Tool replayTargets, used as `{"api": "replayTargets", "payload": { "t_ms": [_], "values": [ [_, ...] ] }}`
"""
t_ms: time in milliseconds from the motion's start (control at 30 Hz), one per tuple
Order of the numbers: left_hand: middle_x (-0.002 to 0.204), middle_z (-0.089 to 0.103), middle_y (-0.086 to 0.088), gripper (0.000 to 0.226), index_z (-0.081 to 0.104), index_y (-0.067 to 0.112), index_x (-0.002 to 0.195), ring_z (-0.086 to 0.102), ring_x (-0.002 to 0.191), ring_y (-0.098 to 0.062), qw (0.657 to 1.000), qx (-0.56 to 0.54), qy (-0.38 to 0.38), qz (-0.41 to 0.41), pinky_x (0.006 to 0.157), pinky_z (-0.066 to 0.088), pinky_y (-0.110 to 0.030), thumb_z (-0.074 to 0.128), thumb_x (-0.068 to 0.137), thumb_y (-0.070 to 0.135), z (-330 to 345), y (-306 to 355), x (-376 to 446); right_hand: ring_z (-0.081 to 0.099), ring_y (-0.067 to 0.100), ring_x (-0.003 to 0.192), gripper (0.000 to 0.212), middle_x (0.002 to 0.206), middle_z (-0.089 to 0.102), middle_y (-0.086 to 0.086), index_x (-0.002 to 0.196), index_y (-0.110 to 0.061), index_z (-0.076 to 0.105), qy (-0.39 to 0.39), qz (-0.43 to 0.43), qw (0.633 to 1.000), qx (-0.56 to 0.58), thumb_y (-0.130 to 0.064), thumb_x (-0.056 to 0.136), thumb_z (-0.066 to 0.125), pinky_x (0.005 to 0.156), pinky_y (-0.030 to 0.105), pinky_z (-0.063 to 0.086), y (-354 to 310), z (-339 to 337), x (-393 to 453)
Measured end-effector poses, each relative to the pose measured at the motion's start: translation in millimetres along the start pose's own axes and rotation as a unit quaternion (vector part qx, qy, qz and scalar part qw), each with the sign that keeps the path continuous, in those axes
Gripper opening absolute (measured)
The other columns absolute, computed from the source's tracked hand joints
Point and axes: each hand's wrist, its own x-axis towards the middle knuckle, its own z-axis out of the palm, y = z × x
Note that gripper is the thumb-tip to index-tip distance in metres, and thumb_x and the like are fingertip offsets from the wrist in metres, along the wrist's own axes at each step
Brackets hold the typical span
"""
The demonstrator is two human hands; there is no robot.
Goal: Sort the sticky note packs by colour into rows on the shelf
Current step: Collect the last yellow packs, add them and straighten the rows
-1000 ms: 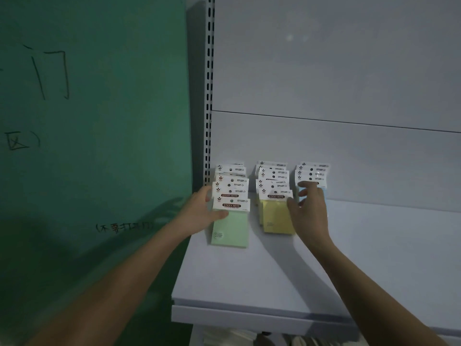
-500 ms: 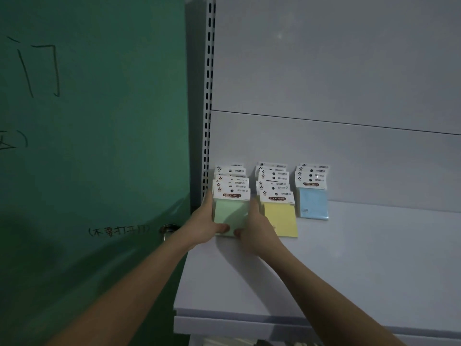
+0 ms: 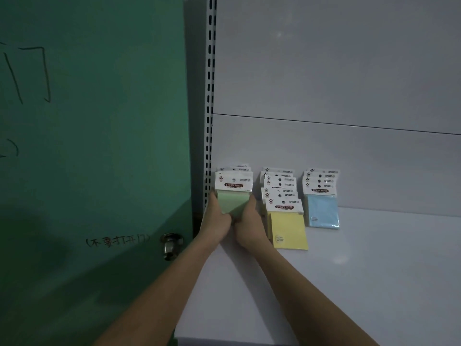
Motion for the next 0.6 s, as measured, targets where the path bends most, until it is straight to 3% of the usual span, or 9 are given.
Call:
{"api": "replayTargets", "payload": {
  "t_ms": [100, 200, 367, 467, 600],
  "values": [
    [0.124, 0.059, 0.003, 0.073, 0.034, 0.028, 0.140, 0.058, 0.111, -0.013, 0.999, -0.039, -0.029, 0.002, 0.081, 0.053, -0.021, 0.056, 0.081, -0.011, -3, 0, 2, 0.061, -0.015, 0.085, 0.032, 0.103, 0.060, -0.014, 0.117, -0.030, 0.046, 0.022, -0.022, 0.999, 0.011, -0.005, 0.103, 0.031, 0.064, 0.002, 0.045, 7, 2, 0],
    [0.123, 0.059, 0.001, 0.071, 0.035, 0.023, 0.139, 0.056, 0.111, -0.011, 0.997, -0.029, -0.073, 0.014, 0.081, 0.049, -0.016, 0.055, 0.081, -0.013, -11, 3, 8, 0.056, 0.007, 0.103, 0.041, 0.111, 0.054, -0.007, 0.132, -0.018, 0.038, -0.012, -0.001, 0.994, 0.106, 0.002, 0.096, 0.040, 0.071, 0.002, 0.041, 5, -2, 0],
    [0.118, 0.059, 0.011, 0.077, 0.034, 0.027, 0.138, 0.056, 0.111, -0.005, 0.994, -0.016, -0.105, 0.027, 0.081, 0.049, -0.015, 0.055, 0.078, -0.018, -16, 4, 14, 0.051, 0.011, 0.105, 0.053, 0.114, 0.048, -0.003, 0.140, -0.012, 0.029, -0.040, 0.005, 0.991, 0.128, 0.003, 0.092, 0.045, 0.067, -0.003, 0.038, 2, -5, 5],
    [0.119, 0.059, 0.009, 0.078, 0.035, 0.025, 0.138, 0.057, 0.111, -0.004, 0.994, -0.024, -0.098, 0.036, 0.082, 0.050, -0.015, 0.055, 0.077, -0.019, -15, 1, 12, 0.050, 0.013, 0.107, 0.059, 0.117, 0.049, -0.001, 0.143, -0.011, 0.027, -0.042, -0.001, 0.992, 0.116, 0.006, 0.089, 0.045, 0.083, 0.014, 0.040, 3, -6, 4],
    [0.120, 0.060, 0.004, 0.081, 0.035, 0.022, 0.140, 0.058, 0.111, -0.010, 0.995, -0.027, -0.087, 0.043, 0.081, 0.051, -0.017, 0.056, 0.073, -0.019, -13, 1, 13, 0.046, 0.006, 0.105, 0.062, 0.115, 0.046, -0.005, 0.143, -0.009, 0.026, -0.058, -0.017, 0.992, 0.108, 0.009, 0.086, 0.041, 0.085, 0.016, 0.038, 4, -8, 6]
  ]
}}
